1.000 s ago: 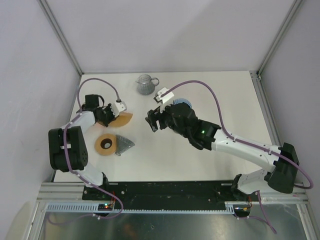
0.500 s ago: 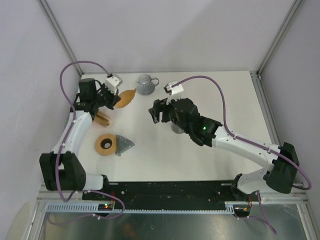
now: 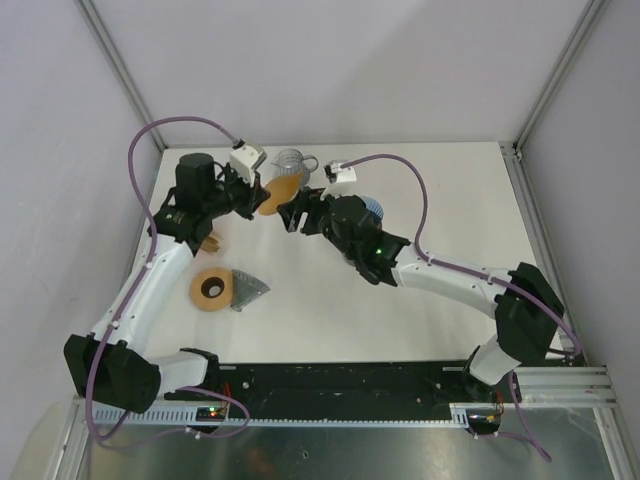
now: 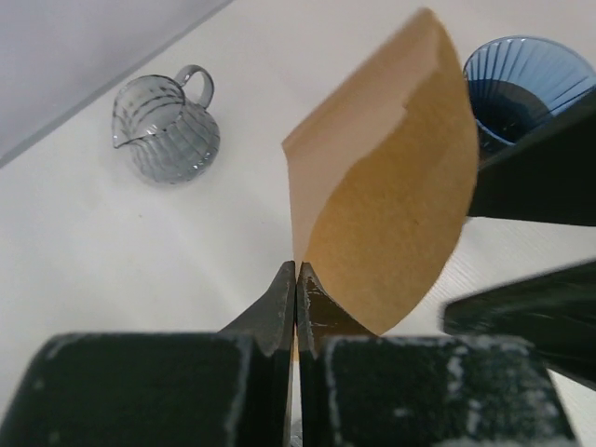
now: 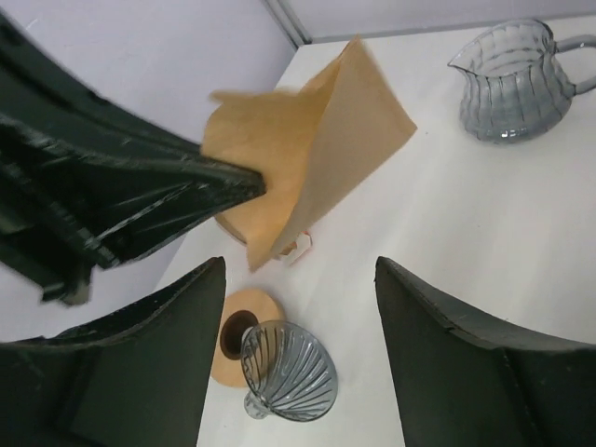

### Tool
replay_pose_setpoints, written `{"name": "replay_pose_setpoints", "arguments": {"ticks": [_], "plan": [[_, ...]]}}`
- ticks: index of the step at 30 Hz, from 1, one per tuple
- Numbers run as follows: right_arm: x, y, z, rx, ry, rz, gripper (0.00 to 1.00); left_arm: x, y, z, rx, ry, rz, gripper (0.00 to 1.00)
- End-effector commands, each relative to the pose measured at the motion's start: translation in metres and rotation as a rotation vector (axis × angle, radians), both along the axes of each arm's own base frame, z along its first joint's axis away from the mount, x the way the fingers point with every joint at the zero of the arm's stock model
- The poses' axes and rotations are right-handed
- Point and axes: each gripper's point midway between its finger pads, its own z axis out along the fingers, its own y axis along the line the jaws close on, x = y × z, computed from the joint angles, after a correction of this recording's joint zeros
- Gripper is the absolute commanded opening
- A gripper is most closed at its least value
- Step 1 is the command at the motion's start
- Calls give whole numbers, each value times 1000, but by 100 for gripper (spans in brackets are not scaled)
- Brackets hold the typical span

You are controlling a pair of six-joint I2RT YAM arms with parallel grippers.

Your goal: Place the coffee filter in the dripper

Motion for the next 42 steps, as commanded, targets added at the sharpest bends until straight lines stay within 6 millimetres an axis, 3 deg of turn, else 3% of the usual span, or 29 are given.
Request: {"name": "replay_pose_setpoints", "arguments": {"ticks": [1, 5, 8, 16, 17, 20, 25, 28, 32, 36, 39, 42], "plan": [[21, 6, -5, 113, 44, -35, 68, -15, -12, 30, -86, -8, -16, 0], [29, 7, -12, 117, 48, -50, 58, -25, -16, 31, -116, 13, -43, 0], [34, 0, -11, 115, 46, -71, 41, -32, -21, 27, -134, 36, -74, 0], [41, -32, -2, 29, 15, -155, 6, -44, -25, 32, -154, 41, -111, 0], [40, -35, 1, 19, 11, -140, 3, -47, -28, 33, -164, 46, -134, 5], [37, -51, 7, -28, 18, -101, 0, -65, -41, 38, -217, 82, -230, 31], [21, -93, 15, -198, 90, -50, 0, -89, -55, 58, -296, 120, -354, 55], [18, -127, 21, -243, 163, -20, 0, -91, -58, 72, -313, 109, -384, 57], [12, -162, 34, -384, 236, -18, 0, -76, -56, 76, -295, 86, -329, 58], [0, -181, 16, -583, 396, 60, 0, -64, -61, 69, -272, 97, -292, 58], [1, -194, -3, -697, 520, 82, 0, -63, -74, 68, -256, 100, -303, 59], [-2, -199, -9, -763, 585, 116, 0, -66, -90, 68, -244, 103, -330, 59]]}}
